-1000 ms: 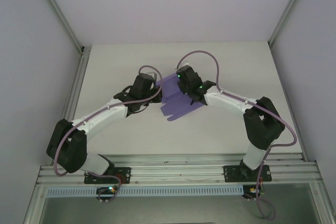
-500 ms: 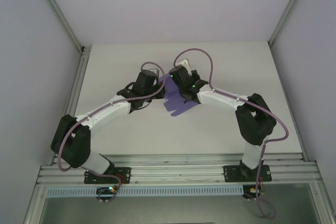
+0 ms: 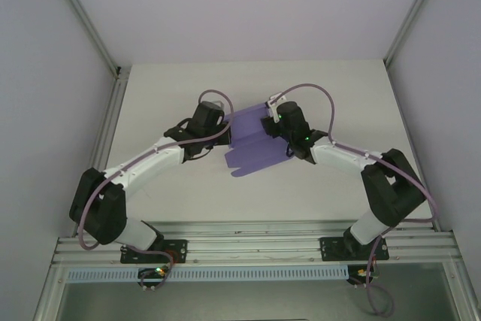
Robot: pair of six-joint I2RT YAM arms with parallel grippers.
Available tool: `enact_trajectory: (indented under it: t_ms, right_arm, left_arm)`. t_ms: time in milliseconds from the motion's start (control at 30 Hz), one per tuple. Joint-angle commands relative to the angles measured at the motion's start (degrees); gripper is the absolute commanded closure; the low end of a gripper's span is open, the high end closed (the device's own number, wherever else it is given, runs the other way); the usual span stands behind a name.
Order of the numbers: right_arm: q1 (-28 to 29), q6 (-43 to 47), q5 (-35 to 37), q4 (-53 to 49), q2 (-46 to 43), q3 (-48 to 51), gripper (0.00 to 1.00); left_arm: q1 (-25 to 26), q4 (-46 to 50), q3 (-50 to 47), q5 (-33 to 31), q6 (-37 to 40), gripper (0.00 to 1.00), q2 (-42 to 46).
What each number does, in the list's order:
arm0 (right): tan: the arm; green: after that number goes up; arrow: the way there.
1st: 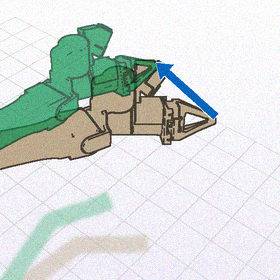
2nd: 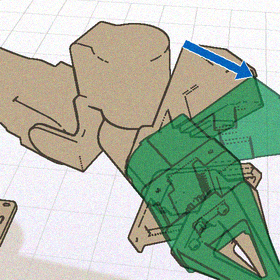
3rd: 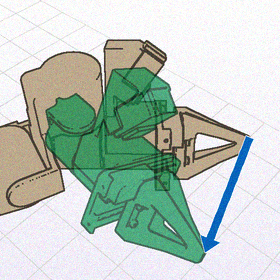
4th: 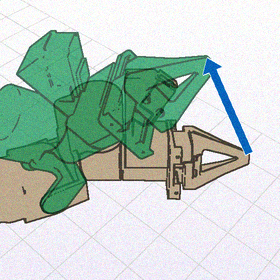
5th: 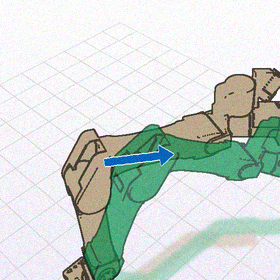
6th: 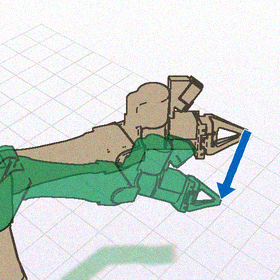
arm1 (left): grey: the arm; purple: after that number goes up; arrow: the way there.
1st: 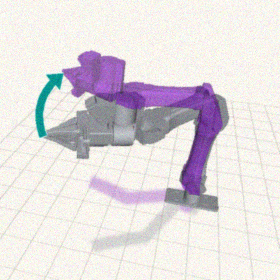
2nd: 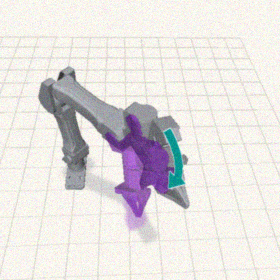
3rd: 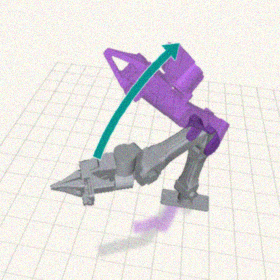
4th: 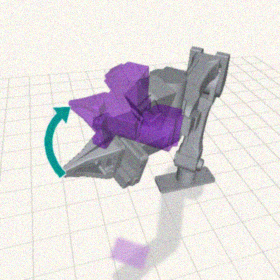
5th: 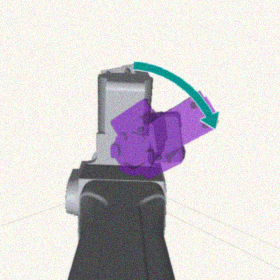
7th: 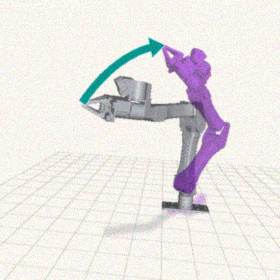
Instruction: Assemble paper box
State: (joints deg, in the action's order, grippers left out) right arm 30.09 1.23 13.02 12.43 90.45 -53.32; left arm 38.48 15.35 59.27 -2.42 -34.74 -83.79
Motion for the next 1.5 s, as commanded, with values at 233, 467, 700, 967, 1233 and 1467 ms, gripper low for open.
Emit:
enact_trajectory:
  t_ms: [233,467,700,967,1233,1467]
  right_arm:
    - [-1.08,-0.08,-16.95,-6.71,-12.38,1.42,0.00]
    - [-1.97,-5.60,-11.23,-10.90,-21.49,3.14,0.00]
    - [-4.66,-21.24,4.56,-28.06,-28.95,2.84,0.00]
    - [-6.97,-25.81,4.39,-41.89,-37.02,4.95,0.00]
    - [-9.51,-25.76,3.93,-47.25,-41.92,8.63,0.00]
    - [-11.17,-25.23,3.14,-47.59,-42.54,9.01,0.00]
  left_arm:
    - [-0.62,1.46,0.93,-0.27,0.53,1.00,0.67]
    - [-0.97,2.42,1.14,-0.14,3.15,1.00,0.55]
    - [-3.70,13.16,7.40,12.08,24.75,1.00,-3.56]
    - [-1.32,44.08,29.77,5.57,66.20,1.00,-18.33]
    - [1.24,60.11,52.82,-5.43,78.10,1.00,-38.52]
    - [6.48,52.49,57.14,-13.13,80.24,1.00,-47.08]
